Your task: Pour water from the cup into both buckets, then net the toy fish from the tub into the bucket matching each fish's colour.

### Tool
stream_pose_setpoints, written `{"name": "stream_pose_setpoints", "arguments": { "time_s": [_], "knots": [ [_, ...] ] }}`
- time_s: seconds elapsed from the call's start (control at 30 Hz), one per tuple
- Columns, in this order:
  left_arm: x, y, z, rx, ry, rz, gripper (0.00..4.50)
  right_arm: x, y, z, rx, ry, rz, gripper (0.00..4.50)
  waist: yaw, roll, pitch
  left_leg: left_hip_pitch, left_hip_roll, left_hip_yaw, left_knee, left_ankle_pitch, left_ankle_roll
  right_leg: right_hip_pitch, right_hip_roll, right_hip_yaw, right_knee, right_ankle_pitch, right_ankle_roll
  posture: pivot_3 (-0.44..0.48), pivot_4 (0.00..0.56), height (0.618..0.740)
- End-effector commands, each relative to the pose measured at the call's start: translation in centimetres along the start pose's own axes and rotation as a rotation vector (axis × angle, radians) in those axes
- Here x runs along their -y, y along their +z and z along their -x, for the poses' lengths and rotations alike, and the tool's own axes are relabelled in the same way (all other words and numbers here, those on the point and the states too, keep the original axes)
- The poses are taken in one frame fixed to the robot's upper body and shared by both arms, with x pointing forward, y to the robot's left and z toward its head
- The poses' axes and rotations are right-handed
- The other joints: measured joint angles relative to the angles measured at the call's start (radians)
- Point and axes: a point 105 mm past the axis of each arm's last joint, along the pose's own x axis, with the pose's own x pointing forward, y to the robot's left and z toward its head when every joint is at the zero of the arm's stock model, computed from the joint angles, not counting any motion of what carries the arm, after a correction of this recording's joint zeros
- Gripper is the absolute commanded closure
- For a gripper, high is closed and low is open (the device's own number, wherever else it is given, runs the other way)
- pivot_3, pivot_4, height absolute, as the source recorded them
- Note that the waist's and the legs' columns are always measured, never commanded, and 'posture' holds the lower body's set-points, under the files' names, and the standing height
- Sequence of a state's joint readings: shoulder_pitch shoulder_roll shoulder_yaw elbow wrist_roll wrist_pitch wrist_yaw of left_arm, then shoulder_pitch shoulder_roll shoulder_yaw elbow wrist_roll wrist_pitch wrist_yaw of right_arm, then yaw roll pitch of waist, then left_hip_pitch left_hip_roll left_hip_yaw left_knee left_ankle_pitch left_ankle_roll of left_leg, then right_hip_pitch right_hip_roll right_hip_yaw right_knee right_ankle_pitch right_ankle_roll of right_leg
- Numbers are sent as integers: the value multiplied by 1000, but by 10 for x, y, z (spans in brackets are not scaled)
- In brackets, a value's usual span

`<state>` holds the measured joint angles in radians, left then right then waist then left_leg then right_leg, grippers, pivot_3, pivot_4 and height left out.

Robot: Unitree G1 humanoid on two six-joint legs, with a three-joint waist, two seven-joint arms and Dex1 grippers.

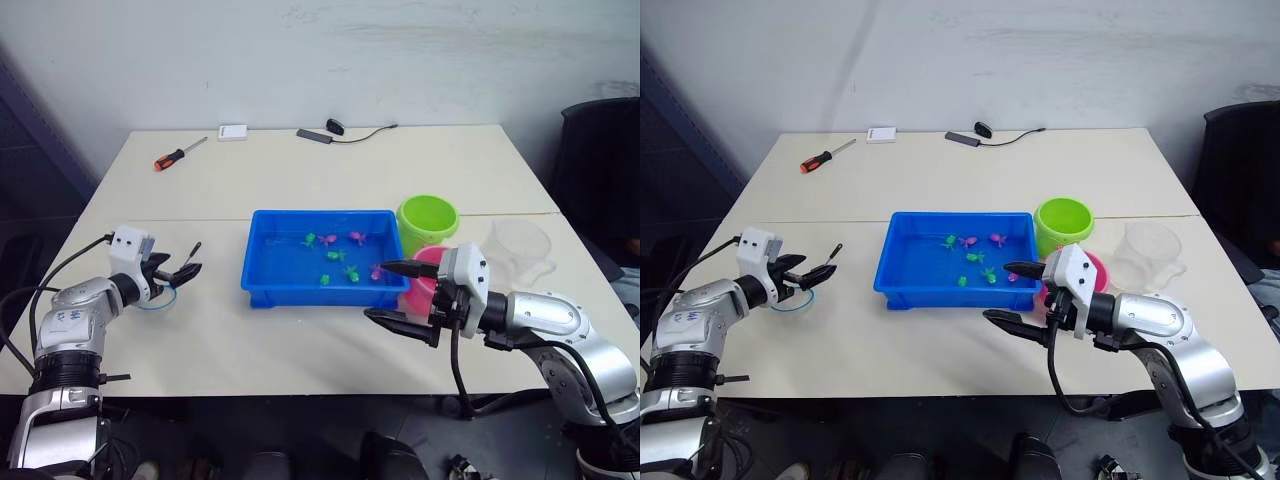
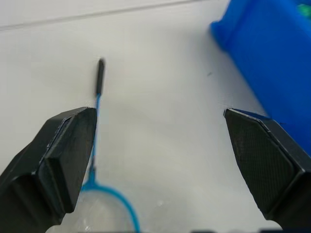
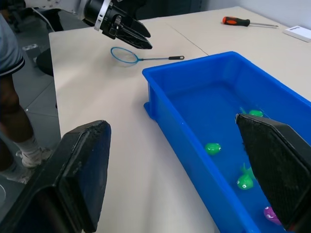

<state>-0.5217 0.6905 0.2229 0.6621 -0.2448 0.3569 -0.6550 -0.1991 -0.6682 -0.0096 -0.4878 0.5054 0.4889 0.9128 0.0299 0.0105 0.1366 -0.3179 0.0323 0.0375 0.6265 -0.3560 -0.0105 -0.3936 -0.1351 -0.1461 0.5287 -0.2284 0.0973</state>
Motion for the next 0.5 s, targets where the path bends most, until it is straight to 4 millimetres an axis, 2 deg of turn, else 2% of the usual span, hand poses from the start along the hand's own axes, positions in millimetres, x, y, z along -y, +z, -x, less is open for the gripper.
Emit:
{"name": "stream_pose_setpoints", "arguments": {
  "time_s": [0.03,0.27,0.5],
  "knots": [
    [-13,9,0,16,37,-37,0,-5,9,3,12,-4,60,150,0,0,0,0,0,0,0,-2,-3,0,0,-1,0,0,0,0,150,740],
    [-17,3,-18,-36,70,-27,0,-10,8,10,-9,-41,64,150,-3,0,0,-1,0,1,0,-2,-4,1,0,-5,0,0,0,0,150,740],
    [-17,-9,-27,-121,106,-36,0,-12,8,18,-32,-82,68,150,-4,-1,-1,-2,0,3,0,-1,-4,2,0,-9,4,1,0,0,150,740]
  ]
}}
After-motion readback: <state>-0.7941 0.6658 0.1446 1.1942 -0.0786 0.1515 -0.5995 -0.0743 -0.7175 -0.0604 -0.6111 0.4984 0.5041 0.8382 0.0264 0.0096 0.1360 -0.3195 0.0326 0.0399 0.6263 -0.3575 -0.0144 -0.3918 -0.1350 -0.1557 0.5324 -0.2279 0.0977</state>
